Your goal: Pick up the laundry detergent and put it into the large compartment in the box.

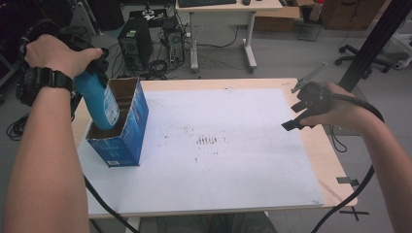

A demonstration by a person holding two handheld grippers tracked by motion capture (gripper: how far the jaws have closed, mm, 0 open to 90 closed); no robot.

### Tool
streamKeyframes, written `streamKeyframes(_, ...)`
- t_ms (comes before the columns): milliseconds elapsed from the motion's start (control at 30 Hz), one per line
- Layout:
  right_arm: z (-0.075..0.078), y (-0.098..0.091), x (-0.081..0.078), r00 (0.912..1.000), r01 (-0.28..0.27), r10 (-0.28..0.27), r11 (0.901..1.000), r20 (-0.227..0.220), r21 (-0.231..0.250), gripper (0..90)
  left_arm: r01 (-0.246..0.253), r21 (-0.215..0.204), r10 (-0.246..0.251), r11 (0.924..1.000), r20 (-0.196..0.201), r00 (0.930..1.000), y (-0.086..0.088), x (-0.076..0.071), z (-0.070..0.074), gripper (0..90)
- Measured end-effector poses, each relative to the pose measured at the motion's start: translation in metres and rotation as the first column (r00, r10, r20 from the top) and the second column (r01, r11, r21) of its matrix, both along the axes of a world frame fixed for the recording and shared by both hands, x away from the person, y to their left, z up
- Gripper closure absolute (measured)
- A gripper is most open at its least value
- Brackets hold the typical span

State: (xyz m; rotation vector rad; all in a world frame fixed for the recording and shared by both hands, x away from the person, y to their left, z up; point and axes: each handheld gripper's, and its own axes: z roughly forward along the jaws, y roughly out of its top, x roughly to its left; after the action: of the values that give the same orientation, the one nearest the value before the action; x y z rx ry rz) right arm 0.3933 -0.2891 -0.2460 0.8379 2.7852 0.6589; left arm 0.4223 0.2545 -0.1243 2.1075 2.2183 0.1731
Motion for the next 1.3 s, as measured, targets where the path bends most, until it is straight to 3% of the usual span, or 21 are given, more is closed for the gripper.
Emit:
streamKeyframes(467,-0.002,0.0,0.001,1.0,0.003,-0.003,1.0,-0.005,-0.002,19.9,0.005,0.002,-0.005,1.0,-0.007,1.0,0.0,0.005,-0.009,37.9)
streamKeyframes(833,-0.008,0.0,0.002,0.9999,0.003,-0.003,1.0,-0.013,-0.001,19.9,0.011,-0.006,-0.011,0.9999,-0.015,0.9998,-0.002,0.01,-0.025,38.0)
streamKeyframes(1300,-0.014,-0.002,0.002,0.9997,0.006,-0.006,1.0,-0.025,-0.004,19.9,0.017,-0.006,-0.018,0.9998,-0.054,0.9984,-0.003,0.015,-0.05,37.9)
